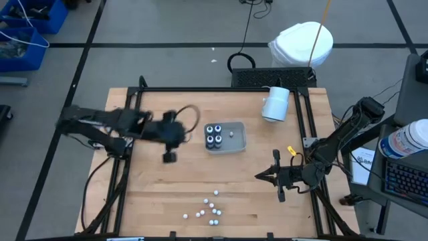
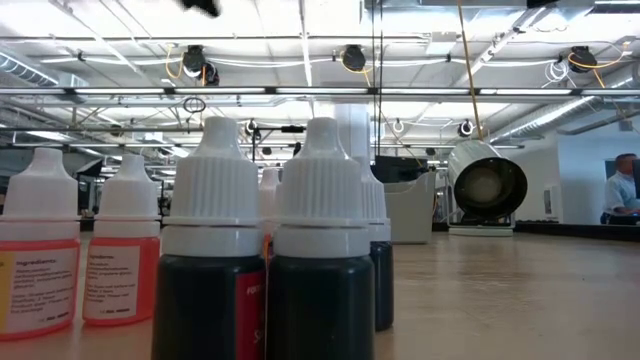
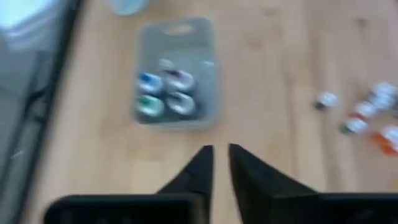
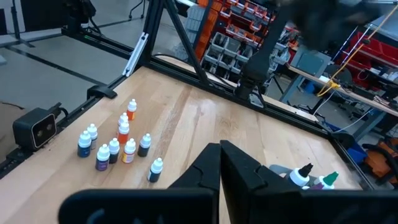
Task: Pick & Place food coloring
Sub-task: Put the small blue food coloring bottle into the top bin
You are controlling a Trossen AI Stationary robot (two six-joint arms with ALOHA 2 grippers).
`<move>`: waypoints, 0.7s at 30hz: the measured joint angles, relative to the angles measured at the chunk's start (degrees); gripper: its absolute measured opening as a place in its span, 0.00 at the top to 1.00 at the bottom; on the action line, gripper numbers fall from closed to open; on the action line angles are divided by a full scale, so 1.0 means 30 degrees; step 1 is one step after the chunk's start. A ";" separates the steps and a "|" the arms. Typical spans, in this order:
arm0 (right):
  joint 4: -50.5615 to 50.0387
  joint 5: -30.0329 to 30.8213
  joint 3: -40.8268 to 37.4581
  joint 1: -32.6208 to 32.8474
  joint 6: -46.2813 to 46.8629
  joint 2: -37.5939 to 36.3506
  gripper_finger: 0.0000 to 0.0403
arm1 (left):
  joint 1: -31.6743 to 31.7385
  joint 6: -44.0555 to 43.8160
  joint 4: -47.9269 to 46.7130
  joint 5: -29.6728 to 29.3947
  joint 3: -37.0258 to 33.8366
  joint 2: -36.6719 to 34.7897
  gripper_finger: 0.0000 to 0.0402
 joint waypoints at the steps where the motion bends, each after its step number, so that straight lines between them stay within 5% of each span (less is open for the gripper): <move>1: -0.0002 0.0000 0.0000 0.0000 0.0143 0.0000 1.00 | -0.0577 -0.0046 0.1657 0.0438 -0.2199 -0.1123 0.94; 6: -0.0001 0.0000 -0.0041 0.0000 0.0473 0.0000 1.00 | -0.2680 -0.0739 1.1990 0.0105 -1.2163 -0.6009 0.97; 10: 0.0481 -0.0006 -0.0528 -0.0249 0.0355 0.0000 1.00 | -0.3420 0.0403 1.8530 -0.1081 -1.6694 -0.8196 0.99; 21: 0.3373 0.0007 -0.1756 -0.1145 -0.0609 -0.0007 1.00 | -0.4710 0.3768 1.7051 -0.3463 -1.8420 -1.6140 0.99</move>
